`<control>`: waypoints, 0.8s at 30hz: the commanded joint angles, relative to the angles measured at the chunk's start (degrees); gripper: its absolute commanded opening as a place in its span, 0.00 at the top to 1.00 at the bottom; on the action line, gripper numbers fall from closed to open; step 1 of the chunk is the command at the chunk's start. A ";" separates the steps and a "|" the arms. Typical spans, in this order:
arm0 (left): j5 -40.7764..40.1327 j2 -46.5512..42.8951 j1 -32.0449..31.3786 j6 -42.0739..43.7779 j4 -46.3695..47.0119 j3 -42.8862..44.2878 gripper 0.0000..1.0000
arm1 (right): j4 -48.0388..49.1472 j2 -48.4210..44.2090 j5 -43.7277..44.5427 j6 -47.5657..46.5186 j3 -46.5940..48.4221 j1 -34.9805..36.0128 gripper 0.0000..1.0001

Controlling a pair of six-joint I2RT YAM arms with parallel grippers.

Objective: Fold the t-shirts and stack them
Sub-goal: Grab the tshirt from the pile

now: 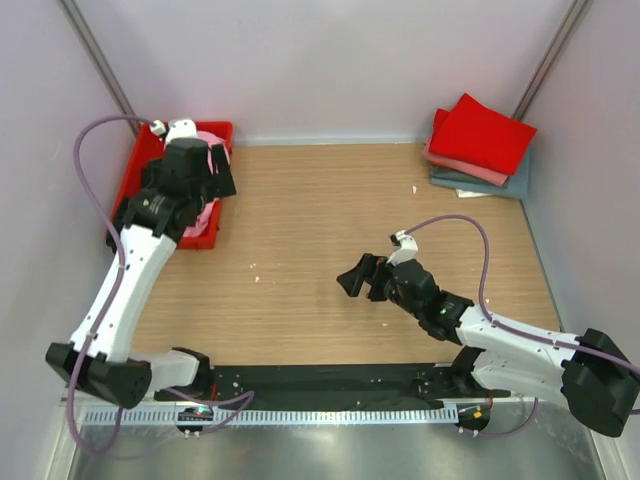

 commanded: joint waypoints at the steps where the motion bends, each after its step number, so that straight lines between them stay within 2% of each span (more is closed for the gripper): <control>1: 3.65 6.89 6.74 -2.75 -1.57 6.92 0.00 | 4.42 -0.02 -3.34 -1.75 1.95 0.24 0.00; 4: 10.88 13.38 13.43 -5.48 -2.54 12.20 0.00 | 0.65 0.16 -3.17 -1.85 3.09 0.25 0.00; 8: 8.26 20.68 16.95 -5.66 -1.84 18.42 0.00 | -2.24 -2.39 -4.48 -2.19 2.30 0.24 0.00; 11: 9.48 27.62 19.33 -6.89 -3.24 23.70 0.00 | -5.41 -4.32 -5.01 -2.99 2.39 0.24 0.00; 12: 10.88 29.04 21.94 -7.16 -3.07 24.68 0.00 | -6.29 -5.37 -4.67 -3.07 2.31 0.33 0.00; 20: 11.51 45.55 24.08 -7.42 -4.83 36.54 0.05 | -14.03 -11.53 -5.19 -3.34 0.28 0.24 0.01; 24: 13.88 49.18 23.99 -6.72 -2.99 38.48 0.07 | -16.84 -14.87 -4.92 -3.16 -0.77 0.24 0.01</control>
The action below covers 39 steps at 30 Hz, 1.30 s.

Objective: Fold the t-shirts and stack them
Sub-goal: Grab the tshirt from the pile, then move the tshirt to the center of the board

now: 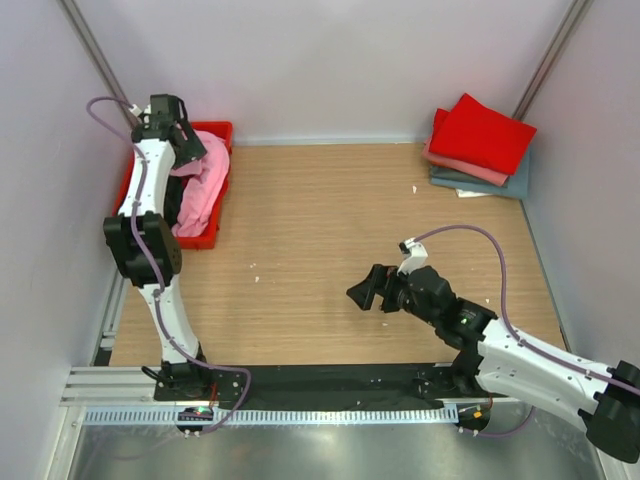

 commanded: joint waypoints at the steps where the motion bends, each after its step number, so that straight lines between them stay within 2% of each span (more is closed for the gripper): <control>1: 2.91 2.19 0.01 0.04 1.12 3.10 0.07 | -3.16 -2.81 0.51 -1.09 -1.03 0.24 0.01; 9: 4.58 6.41 0.01 -1.81 5.43 2.93 0.11 | -5.10 -4.04 1.14 -0.29 -2.09 0.33 0.01; 12: 3.71 7.82 0.01 -1.64 5.87 3.36 0.23 | -5.28 -3.78 1.31 -0.03 -2.18 0.33 0.01; 15: 4.40 9.40 0.01 -0.93 5.96 5.03 0.46 | -5.63 -3.43 1.48 -0.03 -2.09 0.24 0.01; 16: 4.84 9.75 0.01 -0.76 5.96 5.64 0.72 | -5.72 -3.16 1.49 -0.21 -2.09 0.24 0.01; 17: 5.45 10.02 0.01 -0.67 5.88 6.78 0.93 | -5.81 -3.08 1.57 -0.12 -2.09 0.24 0.01; 18: 5.98 10.20 0.01 -1.02 4.92 7.75 1.00 | -5.98 -2.99 2.01 -0.12 -2.00 0.24 0.01; 22: 6.78 5.38 -3.58 -0.85 2.98 12.84 1.00 | -5.90 -2.55 3.06 -0.47 -1.57 0.24 0.01; 24: 6.69 3.53 -9.01 0.47 -0.43 22.92 1.00 | -7.82 -2.11 5.34 -1.00 -0.25 0.24 0.01; 25: 6.69 1.60 -10.78 1.00 -1.58 31.58 1.00 | -8.96 -2.02 7.88 -1.52 1.84 0.33 0.01; 27: 6.60 -2.61 -15.00 0.13 -0.82 36.31 1.00 | -11.95 -1.84 9.39 -2.40 5.53 0.16 0.01; 31: 13.01 -23.06 -15.98 -6.72 13.76 22.56 1.00 | -15.47 -2.02 12.90 -4.60 10.21 0.24 0.01; 33: 15.12 -25.13 -16.07 -7.61 14.06 22.70 1.00 | -18.01 -2.46 16.15 -4.69 12.05 0.24 0.01; 36: 16.10 -27.41 -15.98 -7.79 9.58 22.53 0.99 | -21.44 -3.77 20.72 -4.34 13.72 0.16 0.01; 38: 19.07 -30.21 -15.98 -7.61 6.86 16.49 0.72 | -25.12 -4.91 23.53 -2.85 14.52 0.16 0.00; 39: 21.52 -31.19 -15.98 -7.26 5.80 13.76 0.30 | -26.62 -5.62 27.46 -2.23 15.30 0.16 0.00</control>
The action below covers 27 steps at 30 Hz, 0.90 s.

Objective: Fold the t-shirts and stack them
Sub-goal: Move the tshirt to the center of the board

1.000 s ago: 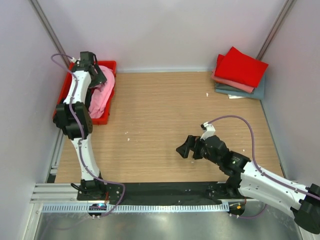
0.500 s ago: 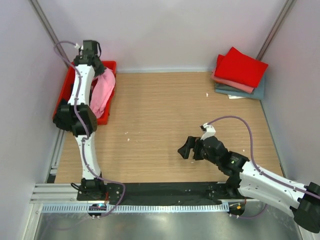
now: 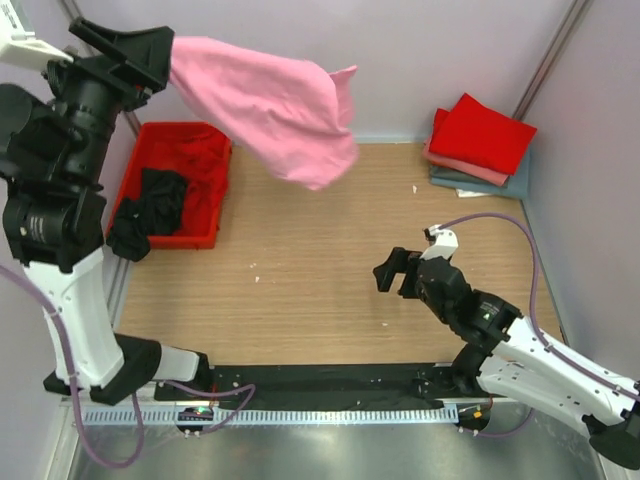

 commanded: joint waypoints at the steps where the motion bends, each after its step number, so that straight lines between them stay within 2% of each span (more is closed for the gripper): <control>1: 8.62 1.50 -0.38 -0.73 -5.77 -13.99 0.12 | -7.85 -3.30 11.73 1.42 3.48 0.16 0.00; 2: 9.16 -0.77 -0.38 0.06 -7.95 -17.36 0.01 | -11.18 -3.84 13.58 2.91 4.10 0.24 0.00; 3: 8.81 -1.75 -0.38 0.42 -9.28 -20.53 0.00 | -12.69 -4.45 15.34 3.27 5.41 0.16 0.00; 6: 5.84 -6.31 -0.38 1.65 -12.28 -38.33 0.00 | -17.00 -5.68 15.01 3.62 8.74 0.16 0.00; 9: 6.35 -10.88 -0.38 3.32 -12.46 -48.39 0.00 | -22.27 -5.77 14.39 6.07 13.57 0.24 0.00; 10: 5.57 -12.12 -0.38 3.76 -11.68 -54.60 0.00 | -23.68 -6.04 13.43 6.61 14.55 0.24 0.00; 14: 3.19 -18.27 -0.38 4.64 -9.91 -66.24 0.00 | -21.85 -7.71 10.61 6.88 16.50 0.16 0.00; 17: 6.16 -21.88 -0.90 2.62 -7.19 -72.84 0.00 | -19.74 -5.96 11.13 7.49 15.10 0.16 0.00; 20: 5.48 -24.78 -5.46 -0.63 -4.64 -78.55 0.03 | -18.16 0.80 10.18 8.37 13.60 0.16 0.00; 23: 2.49 -26.45 -12.58 -4.23 -1.83 -84.09 0.04 | -18.50 12.74 9.12 8.72 13.68 0.07 0.00; 24: 2.48 -26.63 -14.25 -5.11 -1.30 -86.63 0.04 | -18.33 19.30 8.51 8.63 13.68 0.07 0.00; 27: -0.67 -26.11 -19.96 -8.80 2.56 -91.83 0.05 | -15.00 26.63 5.08 7.58 12.98 -1.33 0.00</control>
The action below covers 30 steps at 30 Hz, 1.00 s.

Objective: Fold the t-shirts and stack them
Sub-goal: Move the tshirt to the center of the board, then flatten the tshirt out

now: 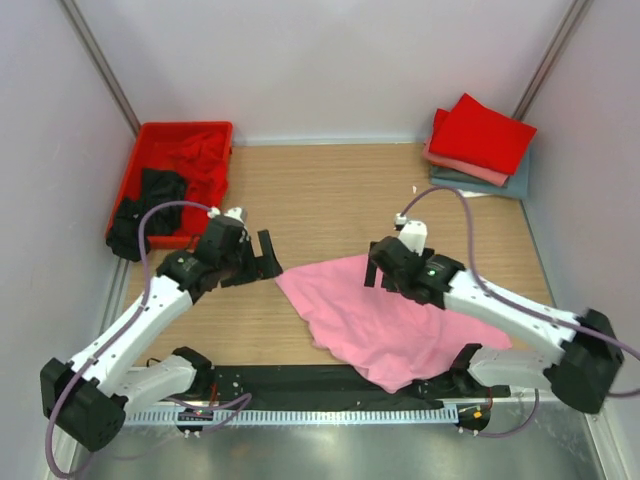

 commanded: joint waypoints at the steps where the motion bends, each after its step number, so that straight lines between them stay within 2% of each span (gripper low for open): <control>1: -3.43 1.11 -6.37 -6.42 7.19 -5.02 0.05 | 4.00 8.76 -3.78 -0.03 -1.14 -1.84 0.00; 6: -6.07 5.05 -14.38 -11.70 13.62 -10.38 0.03 | 9.81 15.38 -9.05 -3.45 -2.37 -9.47 0.01; 9: -5.72 8.65 -18.16 -14.60 21.25 -13.20 0.03 | 12.18 18.28 -10.99 -5.12 -2.20 -11.51 0.06; 12: -3.88 14.00 -19.84 -16.71 27.40 -15.31 0.03 | 13.59 21.10 -11.69 -5.83 -2.02 -11.77 0.14; 13: -3.53 15.33 -20.28 -17.07 28.82 -15.49 0.04 | 14.12 21.97 -12.74 -6.53 -2.19 -12.12 0.23; 14: -3.52 17.09 -20.81 -17.50 30.23 -15.66 0.08 | 14.73 23.29 -13.45 -6.71 -2.63 -12.39 0.29; 15: -3.44 18.58 -21.77 -17.77 32.77 -15.58 0.16 | 16.22 24.00 -13.97 -6.88 -2.98 -12.57 0.36; 16: -3.44 21.56 -22.13 -17.69 33.66 -15.23 0.24 | 16.84 24.70 -14.68 -7.41 -3.25 -13.09 0.52; 17: -4.04 22.89 -22.48 -17.68 34.11 -14.09 0.40 | 17.46 25.23 -15.90 -7.67 -3.42 -13.36 0.58; 18: -4.23 24.04 -23.00 -17.60 34.46 -13.30 0.50 | 18.07 25.93 -16.35 -7.94 -3.25 -13.71 0.63; 19: -4.40 25.96 -23.01 -16.64 34.38 -11.55 0.79 | 18.08 26.29 -17.05 -8.64 -2.38 -14.49 0.73; 20: -5.10 26.50 -23.10 -16.11 34.11 -10.31 0.97 | 17.99 26.29 -17.32 -8.90 -1.85 -15.11 0.78; 21: -6.06 26.94 -23.01 -15.23 29.93 -8.48 1.00 | 17.47 25.59 -17.76 -9.25 -1.06 -15.73 0.82; 23: -10.53 25.73 -23.10 -11.46 23.07 -1.21 1.00 | 16.59 24.19 -18.29 -9.35 1.57 -18.70 0.99; 25: -19.49 23.88 -22.48 -8.56 14.01 3.91 1.00 | 14.31 20.95 -17.33 -8.65 3.60 -21.87 0.99; 27: -23.28 22.47 -18.99 -3.99 7.34 11.82 1.00 | 12.02 18.04 -14.18 -6.72 6.15 -25.46 0.99; 29: -21.99 23.25 -14.94 0.13 4.50 19.18 1.00 | 11.57 13.91 -11.88 -5.57 7.03 -26.63 0.99; 30: -20.76 25.87 -10.75 1.20 2.06 21.75 1.00 | 11.83 12.94 -11.35 -4.87 7.03 -26.98 0.99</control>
